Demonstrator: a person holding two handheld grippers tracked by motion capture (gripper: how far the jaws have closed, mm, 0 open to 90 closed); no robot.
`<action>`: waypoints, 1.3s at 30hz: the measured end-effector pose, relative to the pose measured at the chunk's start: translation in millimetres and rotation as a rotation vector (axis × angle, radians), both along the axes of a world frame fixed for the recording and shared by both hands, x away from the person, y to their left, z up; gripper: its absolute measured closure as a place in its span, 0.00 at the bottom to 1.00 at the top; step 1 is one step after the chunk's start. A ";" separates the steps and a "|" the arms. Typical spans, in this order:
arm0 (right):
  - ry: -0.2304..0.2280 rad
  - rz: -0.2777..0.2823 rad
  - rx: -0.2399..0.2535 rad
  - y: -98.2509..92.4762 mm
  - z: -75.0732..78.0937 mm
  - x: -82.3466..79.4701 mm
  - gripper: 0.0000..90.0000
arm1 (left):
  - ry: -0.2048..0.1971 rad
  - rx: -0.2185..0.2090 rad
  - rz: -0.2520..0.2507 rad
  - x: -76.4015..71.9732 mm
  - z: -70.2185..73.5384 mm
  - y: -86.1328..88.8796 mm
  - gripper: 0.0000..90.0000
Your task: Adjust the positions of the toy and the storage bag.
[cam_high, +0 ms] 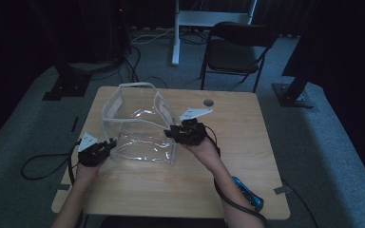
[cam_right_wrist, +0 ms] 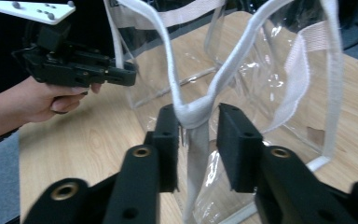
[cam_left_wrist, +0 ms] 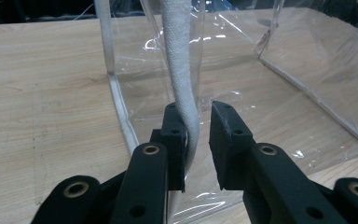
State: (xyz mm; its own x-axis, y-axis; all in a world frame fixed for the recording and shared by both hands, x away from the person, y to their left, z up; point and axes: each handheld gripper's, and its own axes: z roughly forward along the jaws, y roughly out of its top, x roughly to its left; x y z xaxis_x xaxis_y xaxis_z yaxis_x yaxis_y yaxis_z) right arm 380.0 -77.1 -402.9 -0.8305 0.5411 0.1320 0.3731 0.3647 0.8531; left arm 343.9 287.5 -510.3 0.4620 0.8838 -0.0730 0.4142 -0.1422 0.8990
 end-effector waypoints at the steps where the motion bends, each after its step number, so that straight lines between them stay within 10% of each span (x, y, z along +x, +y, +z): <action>1: 0.000 -0.001 0.003 -0.4 0.3 -1.1 0.85 | -0.001 0.002 0.002 -0.2 0.1 -0.4 0.88; 39: -0.026 -0.122 0.002 -80.3 -0.5 -23.0 0.86 | -0.023 -0.014 -0.152 0.0 -0.5 -72.7 0.97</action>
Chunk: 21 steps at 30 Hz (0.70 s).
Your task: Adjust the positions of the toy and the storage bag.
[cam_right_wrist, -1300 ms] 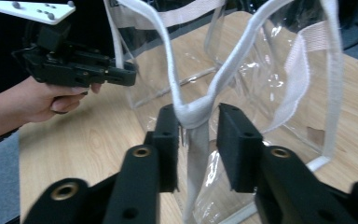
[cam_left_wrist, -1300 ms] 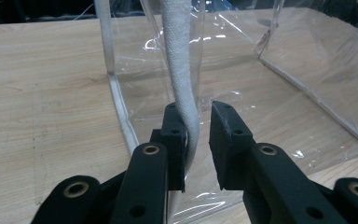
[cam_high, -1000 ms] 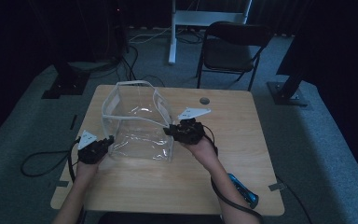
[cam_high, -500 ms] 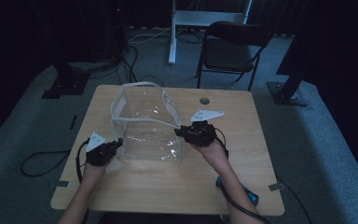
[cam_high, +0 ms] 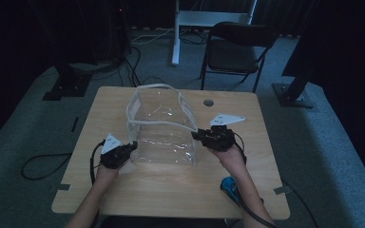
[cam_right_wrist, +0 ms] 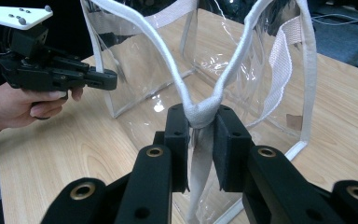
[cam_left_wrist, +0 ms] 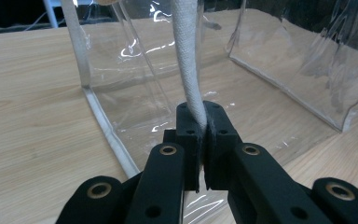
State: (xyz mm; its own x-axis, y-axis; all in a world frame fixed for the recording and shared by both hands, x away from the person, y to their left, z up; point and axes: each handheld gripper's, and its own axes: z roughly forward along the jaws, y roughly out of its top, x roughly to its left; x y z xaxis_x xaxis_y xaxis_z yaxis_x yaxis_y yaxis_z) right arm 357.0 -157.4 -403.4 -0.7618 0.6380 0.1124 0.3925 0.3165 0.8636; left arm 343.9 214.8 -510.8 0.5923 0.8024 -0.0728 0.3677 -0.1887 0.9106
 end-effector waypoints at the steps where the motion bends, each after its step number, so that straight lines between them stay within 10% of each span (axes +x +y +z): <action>1: -0.002 -0.009 0.000 -6.6 -0.3 -1.5 0.86 | 0.000 -0.003 -0.003 1.1 -0.4 -3.1 0.97; 21: -0.004 -0.115 0.016 -73.4 -2.4 -15.9 0.85 | 0.015 0.012 -0.147 8.6 -0.4 -68.1 0.97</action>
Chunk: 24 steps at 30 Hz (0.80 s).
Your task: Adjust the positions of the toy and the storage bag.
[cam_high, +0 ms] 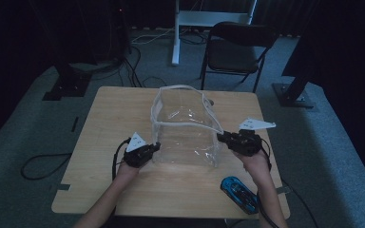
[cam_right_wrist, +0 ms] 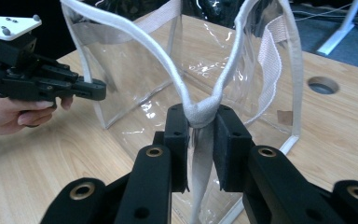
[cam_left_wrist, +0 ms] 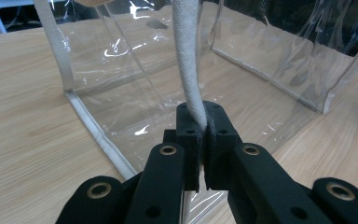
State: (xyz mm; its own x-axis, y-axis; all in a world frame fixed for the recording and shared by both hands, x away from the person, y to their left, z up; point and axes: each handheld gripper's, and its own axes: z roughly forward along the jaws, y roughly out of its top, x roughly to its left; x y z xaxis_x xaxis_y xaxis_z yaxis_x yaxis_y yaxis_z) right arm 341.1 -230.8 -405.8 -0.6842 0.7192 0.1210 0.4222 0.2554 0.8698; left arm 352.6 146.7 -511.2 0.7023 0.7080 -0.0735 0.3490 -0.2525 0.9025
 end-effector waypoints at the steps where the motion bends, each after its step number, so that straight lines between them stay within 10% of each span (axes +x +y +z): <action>1: 0.001 -0.005 0.001 -3.4 -0.2 -0.6 0.85 | 0.000 0.000 0.000 0.0 0.0 0.0 0.97; 24: 0.009 -0.095 0.049 -65.9 -4.3 -23.4 0.85 | 0.010 0.001 -0.137 -9.6 -2.1 -56.5 0.97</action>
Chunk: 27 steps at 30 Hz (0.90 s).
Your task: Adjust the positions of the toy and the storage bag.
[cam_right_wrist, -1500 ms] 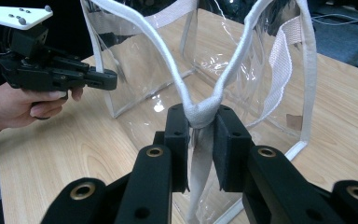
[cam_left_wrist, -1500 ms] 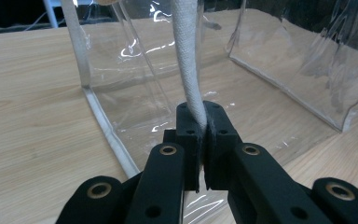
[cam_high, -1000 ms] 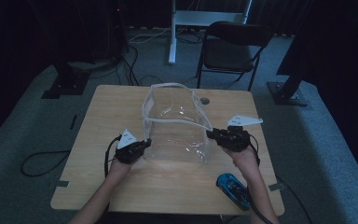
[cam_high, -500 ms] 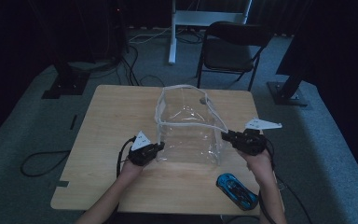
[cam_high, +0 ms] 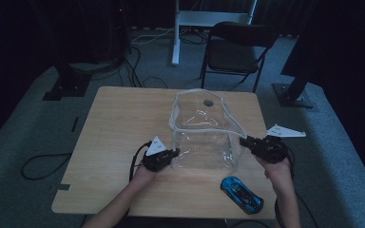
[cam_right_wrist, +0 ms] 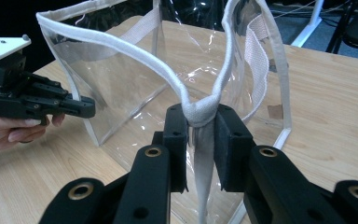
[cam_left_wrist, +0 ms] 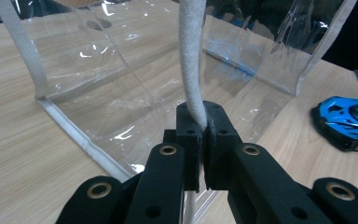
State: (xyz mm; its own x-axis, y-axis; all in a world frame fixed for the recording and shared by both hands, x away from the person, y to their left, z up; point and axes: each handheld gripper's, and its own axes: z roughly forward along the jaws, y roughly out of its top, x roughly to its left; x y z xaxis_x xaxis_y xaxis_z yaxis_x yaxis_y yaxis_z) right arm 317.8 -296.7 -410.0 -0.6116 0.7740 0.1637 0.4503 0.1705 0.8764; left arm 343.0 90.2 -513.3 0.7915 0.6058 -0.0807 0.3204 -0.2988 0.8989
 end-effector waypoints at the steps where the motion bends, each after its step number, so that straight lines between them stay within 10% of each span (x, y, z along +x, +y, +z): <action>1: 0.002 -0.002 0.002 -3.8 0.0 -2.5 0.85 | 0.002 -0.004 -0.010 -0.9 -0.2 -3.5 0.97; 21: 0.005 -0.036 0.028 -29.8 -1.9 -18.0 0.82 | 0.013 0.005 -0.067 -5.8 0.8 -22.9 0.96; 27: -0.012 -0.009 -0.002 -20.5 0.8 -22.1 0.58 | 0.025 0.016 -0.069 -4.5 3.3 -21.4 0.78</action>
